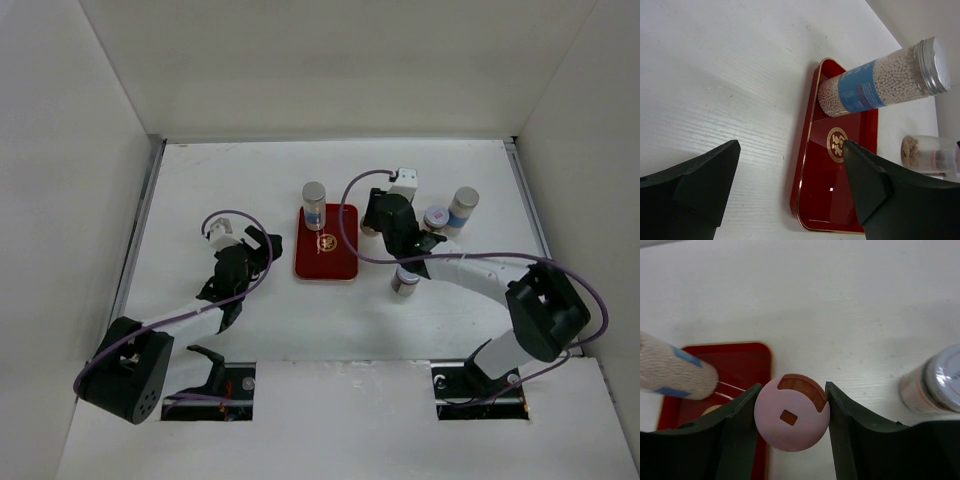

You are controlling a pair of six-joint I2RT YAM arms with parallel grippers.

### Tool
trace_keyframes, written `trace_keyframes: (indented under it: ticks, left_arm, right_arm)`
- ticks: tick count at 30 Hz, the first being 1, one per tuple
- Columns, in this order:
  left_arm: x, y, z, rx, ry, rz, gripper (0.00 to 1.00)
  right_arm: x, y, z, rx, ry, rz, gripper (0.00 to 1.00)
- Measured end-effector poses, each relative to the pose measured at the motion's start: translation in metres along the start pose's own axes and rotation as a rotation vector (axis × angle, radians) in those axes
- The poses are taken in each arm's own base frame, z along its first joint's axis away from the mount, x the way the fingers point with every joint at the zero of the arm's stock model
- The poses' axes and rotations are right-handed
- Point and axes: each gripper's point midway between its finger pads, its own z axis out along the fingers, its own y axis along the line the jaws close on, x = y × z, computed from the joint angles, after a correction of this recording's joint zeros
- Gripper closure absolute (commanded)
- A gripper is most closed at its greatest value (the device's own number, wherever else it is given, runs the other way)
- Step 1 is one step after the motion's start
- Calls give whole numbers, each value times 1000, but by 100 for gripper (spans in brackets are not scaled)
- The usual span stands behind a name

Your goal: Organize the condiment bottles

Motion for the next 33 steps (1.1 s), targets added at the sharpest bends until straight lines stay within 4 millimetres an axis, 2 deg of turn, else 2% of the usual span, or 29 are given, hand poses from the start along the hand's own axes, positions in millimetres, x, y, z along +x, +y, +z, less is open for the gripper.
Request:
trace_keyframes:
  ticks: [5,9,12,15,17,21,25,28,30,33]
  left_arm:
    - [1,1,0,-1,2,1,17]
    - [1,1,0,-2,4,1,17]
    - [1,1,0,-1,3,1,17]
    - [1,0,0,0,5,1,17]
    - [1,0,0,1,4,1,17]
    - [2,0,1,0,6,1,17]
    - [2,2,1,-4,8,2,17]
    - [3,2,1,-5,10,3,17]
    - [4,2,1,-6,12,3,17]
    - [4,2,1,-3,11,3,17]
  right_arm:
    - [-9,47,7,-106,-12,30,57]
    - [7,73,25,-142,25,13,55]
    - [25,81,41,-142,59,-6,47]
    - [40,84,50,-134,84,-20,28]
    - [43,85,50,-134,90,-23,18]
    - [35,86,38,-148,74,-21,14]
    - [5,66,-2,-162,15,16,13]
    - [-27,37,-37,-160,-65,80,12]
    - [-42,6,-53,-123,-116,129,11]
    - [-47,-63,-58,22,-157,191,7]
